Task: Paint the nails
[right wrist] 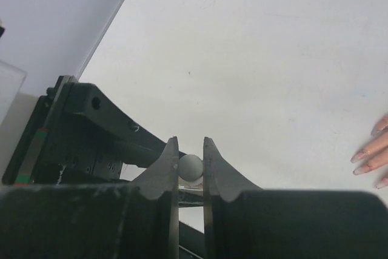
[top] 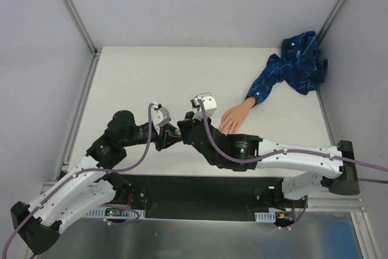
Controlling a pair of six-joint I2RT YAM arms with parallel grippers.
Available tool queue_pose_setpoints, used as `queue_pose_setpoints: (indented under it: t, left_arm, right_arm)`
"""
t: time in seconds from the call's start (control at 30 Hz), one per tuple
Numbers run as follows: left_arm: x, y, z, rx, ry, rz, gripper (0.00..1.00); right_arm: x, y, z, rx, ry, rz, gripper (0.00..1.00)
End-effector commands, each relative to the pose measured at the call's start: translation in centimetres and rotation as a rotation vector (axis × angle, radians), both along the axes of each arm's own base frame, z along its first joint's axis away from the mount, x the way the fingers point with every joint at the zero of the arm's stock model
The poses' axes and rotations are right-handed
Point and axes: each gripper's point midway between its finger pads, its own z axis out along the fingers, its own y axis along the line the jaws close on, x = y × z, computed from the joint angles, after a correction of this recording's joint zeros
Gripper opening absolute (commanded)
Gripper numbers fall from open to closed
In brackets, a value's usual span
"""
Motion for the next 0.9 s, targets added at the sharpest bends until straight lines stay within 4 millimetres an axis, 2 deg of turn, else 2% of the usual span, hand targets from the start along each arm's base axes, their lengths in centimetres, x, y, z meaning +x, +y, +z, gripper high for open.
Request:
queue_pose_setpoints:
  t: [0.0, 0.03, 0.07, 0.13, 0.23, 0.27, 0.33, 0.37, 0.43, 0.47, 0.53, 0.57, 0.7, 0.8, 0.87]
  left_arm:
    - [2.8, 0.1, 5.9, -0.125, -0.215, 0.106, 0.0]
    - [2.6, 0.0, 5.9, -0.127, -0.214, 0.091, 0.0]
    - [2.5, -0.1, 5.9, -0.126, -0.211, 0.08, 0.0]
    - [2.0, -0.5, 5.6, -0.122, -0.198, 0.044, 0.0]
    - [1.2, -1.0, 5.7, -0.125, -0.175, -0.016, 0.0]
    - [0.9, -1.1, 5.7, -0.126, -0.17, -0.036, 0.0]
    - [0.3, -1.4, 5.9, -0.131, -0.165, -0.077, 0.0]
    - [-0.5, -1.5, 5.8, -0.135, -0.16, -0.125, 0.0]
    - [-1.3, -1.8, 5.9, -0.139, -0.149, -0.179, 0.0]
    - [-2.5, -2.0, 6.0, -0.146, -0.138, -0.249, 0.0]
    - [-3.5, -2.2, 6.1, -0.155, -0.127, -0.321, 0.0]
    - [-3.9, -2.3, 6.1, -0.156, -0.125, -0.35, 0.0]
    - [-5.8, -2.5, 5.9, -0.161, -0.044, -0.488, 0.0]
    - [-6.0, -2.5, 6.0, -0.167, -0.048, -0.493, 0.0]
    - [-5.8, -2.5, 5.9, -0.168, -0.055, -0.486, 0.0]
  right_arm:
    - [-0.1, -0.7, -0.4, 0.019, 0.028, -0.119, 0.05]
    - [-0.1, -0.8, -0.3, 0.019, 0.029, -0.105, 0.1]
    - [0.1, -1.1, -0.1, -0.007, 0.012, -0.082, 0.21]
    - [-0.4, -1.7, 1.0, -0.028, -0.012, -0.012, 0.31]
    - [-0.8, -3.1, 2.6, -0.1, -0.073, 0.104, 0.53]
    - [-1.1, -2.9, 2.6, -0.128, -0.089, 0.203, 0.62]
    - [-1.7, -3.6, 2.9, -0.116, -0.116, 0.317, 0.73]
    - [-2.5, -3.4, 3.9, -0.05, -0.104, 0.45, 0.75]
    - [-2.7, -3.7, 4.6, -0.027, -0.137, 0.568, 0.76]
    - [-5.0, -3.3, 5.0, 0.004, -0.141, 0.726, 0.77]
    - [-5.7, -3.5, 5.4, -0.006, -0.174, 0.835, 0.77]
    - [-6.8, -3.2, 5.5, 0.006, -0.17, 0.914, 0.77]
    - [-7.7, -2.8, 5.8, 0.01, -0.194, 1.03, 0.73]
    - [-7.5, -2.3, 5.9, 0.013, -0.185, 1.05, 0.65]
    - [-7.3, -2.1, 5.9, 0.018, -0.183, 1.049, 0.56]
